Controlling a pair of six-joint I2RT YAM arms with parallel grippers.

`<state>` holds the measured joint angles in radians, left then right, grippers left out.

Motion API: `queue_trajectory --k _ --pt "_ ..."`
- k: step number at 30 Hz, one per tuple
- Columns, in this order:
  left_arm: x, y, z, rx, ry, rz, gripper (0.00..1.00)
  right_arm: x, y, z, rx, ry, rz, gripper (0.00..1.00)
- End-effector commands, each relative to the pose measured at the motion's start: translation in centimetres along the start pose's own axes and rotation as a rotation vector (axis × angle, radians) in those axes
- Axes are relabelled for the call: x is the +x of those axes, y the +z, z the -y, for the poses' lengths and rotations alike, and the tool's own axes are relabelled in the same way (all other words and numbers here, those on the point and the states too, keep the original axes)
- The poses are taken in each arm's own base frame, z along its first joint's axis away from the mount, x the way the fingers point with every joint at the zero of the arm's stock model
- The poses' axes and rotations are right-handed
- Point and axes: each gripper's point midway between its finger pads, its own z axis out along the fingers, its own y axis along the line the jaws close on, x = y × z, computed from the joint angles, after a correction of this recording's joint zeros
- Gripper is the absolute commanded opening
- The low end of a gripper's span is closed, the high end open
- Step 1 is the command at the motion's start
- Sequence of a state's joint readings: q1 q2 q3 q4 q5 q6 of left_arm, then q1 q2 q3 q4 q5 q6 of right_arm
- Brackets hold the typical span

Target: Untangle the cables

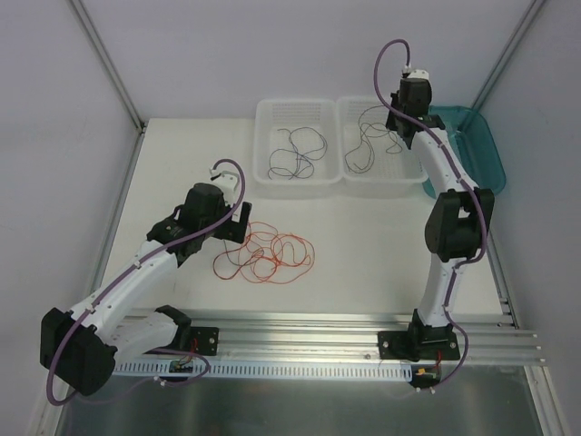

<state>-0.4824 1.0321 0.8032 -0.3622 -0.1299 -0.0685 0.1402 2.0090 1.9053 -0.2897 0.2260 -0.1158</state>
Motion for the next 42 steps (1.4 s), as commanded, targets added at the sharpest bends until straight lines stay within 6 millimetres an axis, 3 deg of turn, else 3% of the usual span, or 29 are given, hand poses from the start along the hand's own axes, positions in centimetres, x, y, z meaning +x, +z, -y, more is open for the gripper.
queue_trajectory --k 1,2,5,7,8,12,13,15,17,19,23,27,28,30,31,33,34,36,37,40,42 --pt "-1.3 0.0 -0.1 -0.001 0.003 0.035 0.99 0.8 1.3 -0.7 -0.021 0.041 -0.014 0.07" --pt "-1.3 -0.1 -0.1 0.003 0.003 0.038 0.99 1.3 1.7 -0.8 -0.026 0.039 -0.03 0.08" --pt "-1.3 -0.1 -0.1 0.003 0.003 0.036 0.99 3.0 2.5 -1.2 -0.044 0.028 -0.101 0.21" --pt "-1.4 -0.2 -0.1 0.003 0.003 0.041 0.99 3.6 2.3 -1.6 -0.065 0.025 -0.121 0.37" --pt "-1.4 -0.2 -0.1 0.005 0.002 0.042 0.99 3.5 2.1 -1.7 -0.071 0.026 -0.119 0.48" --pt "-1.5 -0.3 0.0 0.008 0.002 0.048 0.99 1.9 -0.3 -2.2 -0.124 0.035 -0.097 0.69" --pt "-1.6 -0.4 0.0 0.01 0.0 0.051 0.99 0.5 -1.9 -2.7 -0.155 0.043 -0.069 0.71" --pt "-1.7 -0.5 0.1 0.015 -0.002 0.057 0.99 0.3 -3.3 -3.0 -0.187 0.048 -0.066 0.74" --pt "-1.8 -0.7 0.1 0.017 -0.003 0.064 0.99 -0.4 -6.2 -4.5 -0.28 0.054 -0.055 0.75" --pt "-2.0 -0.9 0.2 0.021 -0.006 0.073 0.99 -0.3 -8.5 -5.9 -0.359 0.047 -0.066 0.75" --pt "-2.1 -1.2 0.2 0.027 -0.01 0.083 0.99 1.6 -15.0 -9.8 -0.493 -0.016 -0.088 0.75" --pt "-2.3 -1.4 0.4 0.038 -0.018 0.093 0.99 8.7 -19.4 -13.3 -0.608 -0.078 -0.236 0.75" --pt "-2.4 -1.5 0.4 0.038 -0.018 0.094 0.99 10.5 -21.0 -15.1 -0.651 -0.112 -0.267 0.75" --pt "-2.4 -1.6 0.4 0.035 -0.022 0.097 0.99 13.0 -22.7 -16.2 -0.687 -0.14 -0.306 0.75" --pt "-2.5 -1.7 0.4 0.035 -0.023 0.102 0.99 16.1 -23.6 -17.0 -0.695 -0.18 -0.358 0.74" --pt "-2.5 -1.7 0.3 0.033 -0.024 0.104 0.99 18.8 -24.5 -17.7 -0.709 -0.212 -0.398 0.71" --pt "-2.5 -1.8 0.3 0.033 -0.028 0.107 0.99 21.4 -25.3 -18.3 -0.717 -0.253 -0.442 0.7" --pt "-2.5 -1.8 0.3 0.033 -0.031 0.108 0.99 23.6 -25.6 -18.4 -0.695 -0.3 -0.471 0.66" --pt "-2.5 -1.9 0.4 0.036 -0.031 0.108 0.99 25.9 -25.9 -18.8 -0.697 -0.344 -0.512 0.63" --pt "-2.5 -1.8 0.4 0.035 -0.033 0.105 0.99 29.2 -26.1 -19.3 -0.689 -0.41 -0.569 0.58" --pt "-2.4 -1.7 0.3 0.028 -0.036 0.101 0.99 30.4 -25.9 -19.8 -0.696 -0.424 -0.58 0.56"
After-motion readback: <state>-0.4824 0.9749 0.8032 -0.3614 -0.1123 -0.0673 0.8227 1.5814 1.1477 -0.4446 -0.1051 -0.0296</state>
